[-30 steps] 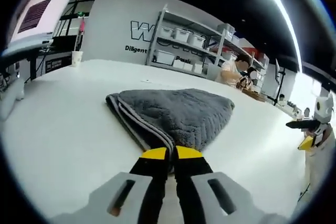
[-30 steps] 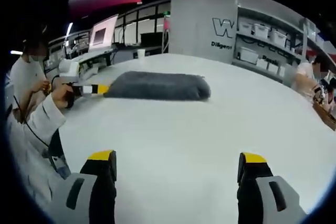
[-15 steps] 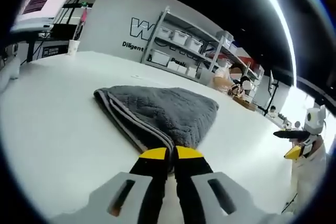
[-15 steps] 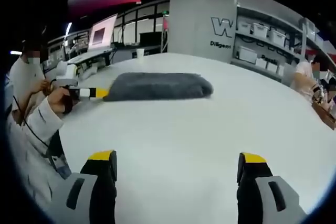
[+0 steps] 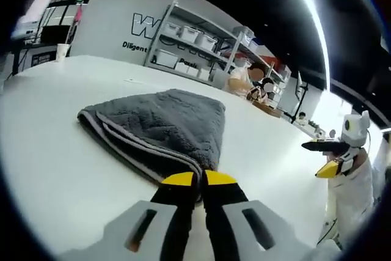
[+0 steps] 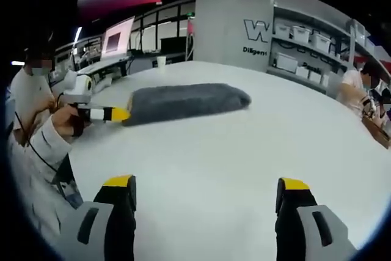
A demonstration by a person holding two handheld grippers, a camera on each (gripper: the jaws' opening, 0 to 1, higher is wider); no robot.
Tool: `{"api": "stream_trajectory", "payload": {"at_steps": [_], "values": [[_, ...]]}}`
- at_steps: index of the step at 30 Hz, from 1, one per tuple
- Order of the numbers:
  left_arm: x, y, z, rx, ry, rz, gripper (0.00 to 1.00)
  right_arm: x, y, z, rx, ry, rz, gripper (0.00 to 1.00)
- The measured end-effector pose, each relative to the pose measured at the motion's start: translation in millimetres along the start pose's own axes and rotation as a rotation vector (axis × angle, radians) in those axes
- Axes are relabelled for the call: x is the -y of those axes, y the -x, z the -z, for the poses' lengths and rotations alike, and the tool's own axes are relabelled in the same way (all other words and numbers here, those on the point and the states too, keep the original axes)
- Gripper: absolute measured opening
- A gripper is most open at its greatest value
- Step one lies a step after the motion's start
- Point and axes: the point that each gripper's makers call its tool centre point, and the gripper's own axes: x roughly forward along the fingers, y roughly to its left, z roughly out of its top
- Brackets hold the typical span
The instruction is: Open the folded towel by lifting each exposed corner and separating the folded layers until the towel lies flat within the target outline without major curled edges
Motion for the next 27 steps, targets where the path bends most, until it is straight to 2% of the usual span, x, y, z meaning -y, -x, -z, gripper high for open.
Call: {"api": "stream_trajectory", "payload": {"at_steps": [8,11,19,21,27], "values": [[23.9,-8,6.6,-0.021,0.005,0.062,0.05,-1,0,0.5,-0.003,0.003,-0.003,0.94],[32.9,-9,9.5,-0.036,-0.016,0.096,0.06,-1,0,0.3,-0.005,0.005,-0.001,0.94],[24.5,17,2.6,-0.026,0.021,0.079,0.11,-7,-1,-5.7,-0.004,0.017,0.003,0.94],[20.7,26,-1.8,-0.008,0.022,0.062,0.15,-11,-3,-10.0,0.003,0.023,0.000,0.94],[3.3,52,-12.6,0.013,0.024,0.008,0.42,-37,-14,-27.0,0.023,0.080,-0.023,0.93]]}}
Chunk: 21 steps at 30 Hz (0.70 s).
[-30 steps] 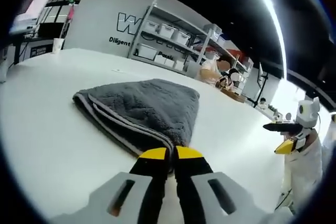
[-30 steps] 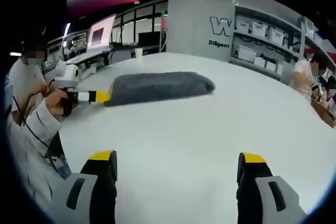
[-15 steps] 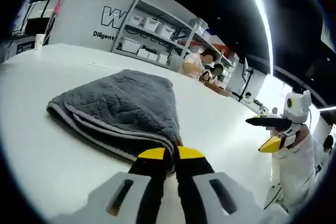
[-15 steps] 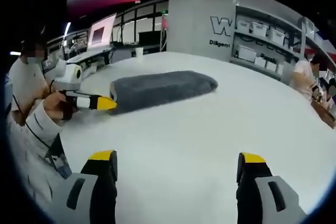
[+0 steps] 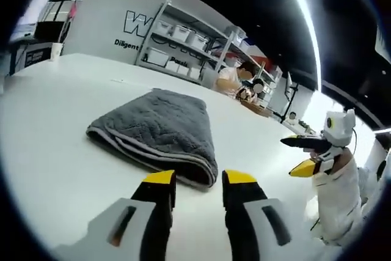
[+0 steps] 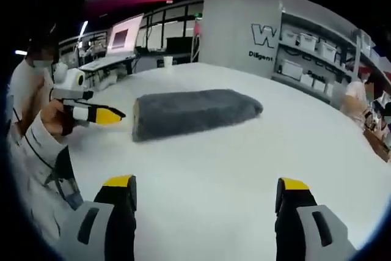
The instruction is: Open the folded towel by lifting each exposed corner and separating the folded layers until the towel lies flat within the target outline without major curled edges
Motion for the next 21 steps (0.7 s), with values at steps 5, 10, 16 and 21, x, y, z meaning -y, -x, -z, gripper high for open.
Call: {"api": "stream_trajectory", "payload": {"at_steps": [5,10,16,21], "values": [[-11.2,18,-11.3,0.024,0.000,-0.019,0.66,-28,-13,-18.3,0.043,0.032,-0.050,0.89],[-19.9,33,-16.3,0.008,-0.040,-0.025,0.85,-62,-34,-31.7,0.062,0.065,-0.118,0.86],[-18.0,39,-10.9,-0.027,-0.064,-0.010,0.93,-90,-56,-43.5,0.083,0.068,-0.173,0.76],[-11.3,41,-1.6,-0.070,-0.108,0.013,0.99,-107,-73,-53.1,0.128,0.090,-0.193,0.65]]}}
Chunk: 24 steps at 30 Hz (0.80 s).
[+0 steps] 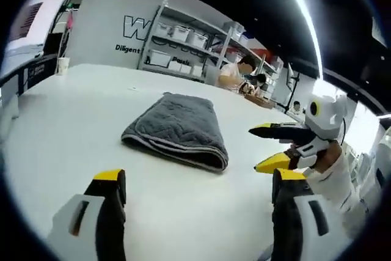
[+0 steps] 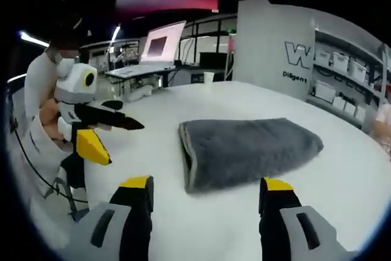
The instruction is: Open the folded towel by lifting each exposed corner and separating the folded layers until the towel lies flat within the target outline without major curled edges
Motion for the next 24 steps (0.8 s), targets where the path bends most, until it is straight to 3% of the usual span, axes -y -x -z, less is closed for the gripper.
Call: {"api": "stream_trajectory", "payload": {"at_steps": [6,10,14,18,24], "values": [[-8.2,7,3.4,-0.008,-0.004,-0.027,0.99,-8,-14,-9.6,0.037,0.079,0.008,0.42],[-15.2,15,-0.9,0.015,0.016,-0.043,0.99,-12,-26,-2.8,-0.013,0.160,0.020,0.36],[-19.0,22,-4.9,0.029,0.021,-0.056,0.99,-13,-36,-0.1,-0.019,0.200,0.050,0.26],[-23.2,25,-6.7,0.034,0.019,-0.070,0.98,-14,-45,3.9,-0.053,0.274,0.079,0.23],[-23.3,25,-7.2,0.042,0.029,-0.066,0.97,-13,-47,3.4,-0.031,0.279,0.088,0.03]]}}
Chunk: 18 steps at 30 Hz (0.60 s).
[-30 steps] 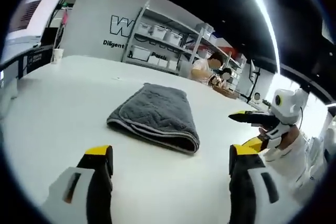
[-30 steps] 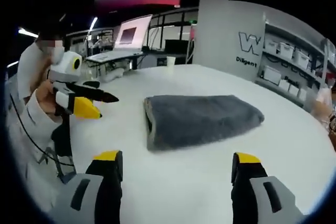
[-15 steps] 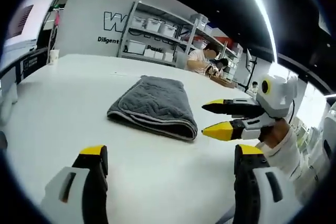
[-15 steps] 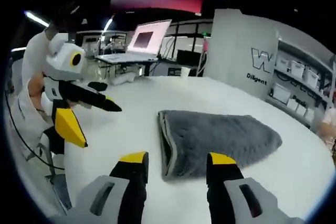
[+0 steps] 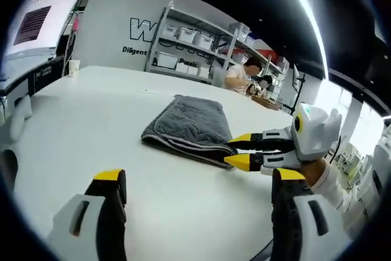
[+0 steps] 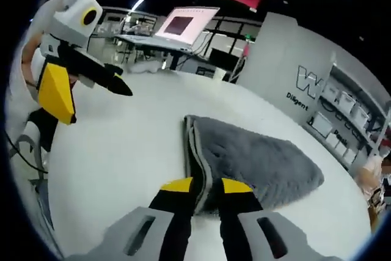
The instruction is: Open the folded towel by lifting each exposed corner and separating the folded layers until the towel lies flat within the target outline without major curled edges
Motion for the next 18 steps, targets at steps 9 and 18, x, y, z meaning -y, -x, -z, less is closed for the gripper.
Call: {"api": "stream_trajectory", "payload": {"at_steps": [9,18], "values": [[4.1,-1.7,-4.4,0.010,0.001,0.014,0.96,-3.0,-1.0,6.7,-0.040,0.073,0.006,0.00],[2.3,-3.0,-2.2,0.008,0.011,0.016,0.97,-3.6,1.6,9.5,-0.049,0.098,-0.018,0.00]]}}
